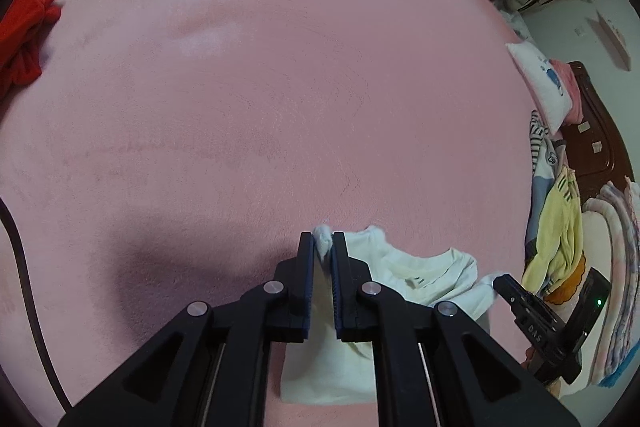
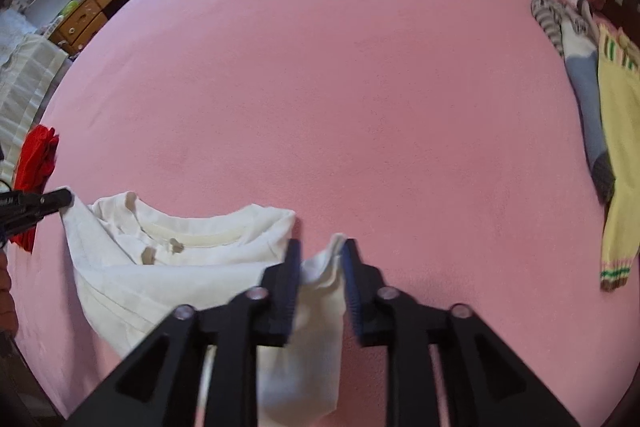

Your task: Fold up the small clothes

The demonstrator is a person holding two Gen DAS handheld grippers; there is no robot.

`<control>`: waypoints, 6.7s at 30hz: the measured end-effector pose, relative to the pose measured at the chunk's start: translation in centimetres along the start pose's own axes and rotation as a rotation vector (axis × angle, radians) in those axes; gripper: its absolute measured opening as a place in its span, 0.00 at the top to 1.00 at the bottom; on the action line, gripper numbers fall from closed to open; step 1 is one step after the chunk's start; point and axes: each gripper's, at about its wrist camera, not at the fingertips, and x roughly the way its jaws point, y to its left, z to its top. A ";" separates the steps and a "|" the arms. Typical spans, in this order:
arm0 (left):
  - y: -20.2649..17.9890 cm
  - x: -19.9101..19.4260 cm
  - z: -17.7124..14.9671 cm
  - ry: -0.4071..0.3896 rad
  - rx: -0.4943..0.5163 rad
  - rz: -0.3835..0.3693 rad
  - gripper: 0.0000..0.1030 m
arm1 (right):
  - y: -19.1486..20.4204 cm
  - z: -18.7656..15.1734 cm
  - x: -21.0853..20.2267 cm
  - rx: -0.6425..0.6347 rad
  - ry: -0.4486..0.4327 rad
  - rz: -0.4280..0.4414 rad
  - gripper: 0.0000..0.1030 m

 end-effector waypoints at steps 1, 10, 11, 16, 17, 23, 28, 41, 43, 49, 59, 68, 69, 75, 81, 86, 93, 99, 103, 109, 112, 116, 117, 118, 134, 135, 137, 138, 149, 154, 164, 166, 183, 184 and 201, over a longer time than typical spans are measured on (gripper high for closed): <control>-0.3 -0.3 0.0 -0.015 0.010 0.007 0.95 | 0.5 0.1 -0.7 -0.020 -0.030 -0.013 0.56; -2.6 -2.9 -1.1 -0.060 0.142 0.066 0.91 | 3.7 -1.2 -4.1 -0.170 -0.090 -0.004 0.50; -2.9 -3.0 -1.8 -0.053 0.171 0.069 0.89 | 4.1 -1.8 -4.1 -0.188 -0.076 0.005 0.50; -5.1 -2.9 -5.6 0.002 0.316 0.065 0.85 | 5.2 -4.4 -3.3 -0.264 -0.009 0.042 0.66; -5.5 -2.9 -6.5 0.011 0.357 0.069 0.84 | 5.6 -4.9 -3.1 -0.277 0.006 0.046 0.69; -7.0 -1.0 -9.5 0.069 0.469 0.079 0.82 | 6.0 -6.5 -0.8 -0.275 0.082 0.079 0.77; -7.2 1.3 -10.5 0.118 0.472 0.072 0.82 | 6.8 -6.3 1.2 -0.284 0.125 0.098 0.77; -6.5 3.1 -10.7 0.113 0.420 0.067 0.82 | 8.0 -2.9 2.4 -0.253 0.087 0.147 0.78; -6.7 2.9 -10.3 0.107 0.418 0.060 0.81 | 8.2 -2.0 2.4 -0.253 0.069 0.133 0.78; -7.9 3.4 -8.6 0.102 0.451 0.042 0.77 | 7.7 -0.6 2.9 -0.224 0.042 0.084 0.78; -7.6 7.5 -3.5 0.114 0.409 0.099 0.77 | 5.4 -0.6 2.6 -0.165 0.003 0.026 0.78; -7.1 6.6 -2.0 0.071 0.350 0.089 0.71 | 5.0 -1.3 2.4 -0.172 0.006 0.008 0.77; -7.2 6.3 -2.2 0.068 0.350 0.086 0.71 | 4.7 -1.2 2.3 -0.169 0.007 0.005 0.77; -4.7 3.0 -3.0 0.043 0.370 0.084 0.63 | 2.6 -0.4 2.4 -0.138 0.012 0.027 0.62; -2.3 3.5 -1.7 0.064 0.434 0.147 0.63 | 1.5 0.2 3.4 -0.160 0.030 0.028 0.57; -2.1 5.5 -0.4 0.124 0.481 0.096 0.63 | 1.3 0.7 5.3 -0.161 0.059 0.035 0.56; -1.3 6.6 0.5 0.160 0.457 0.019 0.68 | 0.0 0.6 6.4 -0.100 0.080 0.129 0.62; -2.1 6.6 -0.4 0.101 0.469 0.091 0.89 | 1.1 0.3 5.5 -0.143 0.019 0.073 0.95; -2.5 6.0 -1.5 0.043 0.496 0.171 0.90 | 1.4 0.1 3.6 -0.118 -0.059 -0.008 0.95; -2.9 6.6 -2.0 0.035 0.479 0.209 0.89 | 1.8 -0.3 5.0 -0.120 -0.018 -0.077 0.94; -3.0 6.4 -1.6 0.043 0.438 0.188 0.87 | 1.3 -0.5 4.2 -0.096 -0.018 -0.075 0.83; -2.4 4.6 -1.3 0.023 0.398 0.182 0.84 | 1.3 -0.7 1.7 -0.071 -0.080 -0.091 0.59; -2.4 3.8 -1.4 0.003 0.391 0.191 0.83 | 1.4 -1.0 0.8 -0.075 -0.089 -0.102 0.58; -2.4 2.7 -1.8 -0.025 0.390 0.213 0.82 | 1.4 -1.4 0.0 -0.079 -0.095 -0.107 0.58; -4.3 3.1 -11.8 0.088 0.455 0.118 0.80 | 6.0 -9.3 0.1 -0.096 0.012 0.049 0.85; -3.7 3.6 -12.1 0.102 0.450 0.123 0.80 | 5.9 -9.9 0.7 -0.093 0.033 0.031 0.88; -2.6 4.1 -12.2 0.110 0.449 0.116 0.80 | 5.2 -11.0 1.6 -0.086 0.052 0.001 0.91; -2.4 4.1 -12.2 0.108 0.451 0.116 0.80 | 4.8 -11.5 1.8 -0.076 0.055 0.004 0.91; -3.2 1.5 -12.2 0.079 0.465 0.126 0.79 | 4.9 -12.0 -1.6 -0.059 0.015 0.000 0.87; -3.5 -0.7 -12.1 0.061 0.506 0.160 0.79 | 5.3 -12.7 -4.2 -0.033 0.011 0.019 0.87; -1.7 -2.7 -9.6 0.061 0.499 0.199 0.74 | 5.5 -13.5 -5.6 0.057 0.022 0.055 0.73; -1.6 -2.6 -9.2 0.065 0.522 0.213 0.74 | 5.4 -13.6 -5.6 0.088 0.019 0.053 0.73; -2.8 -1.6 -3.8 0.127 0.784 0.250 0.48 | 6.2 -14.0 -5.2 0.258 0.039 0.046 0.72; -2.9 -1.5 -3.6 0.140 0.798 0.234 0.48 | 6.3 -14.1 -5.2 0.265 0.040 0.043 0.72; -1.7 -1.5 -1.6 0.233 0.921 0.117 0.48 | 10.9 -15.5 -5.8 0.449 0.005 -0.007 0.70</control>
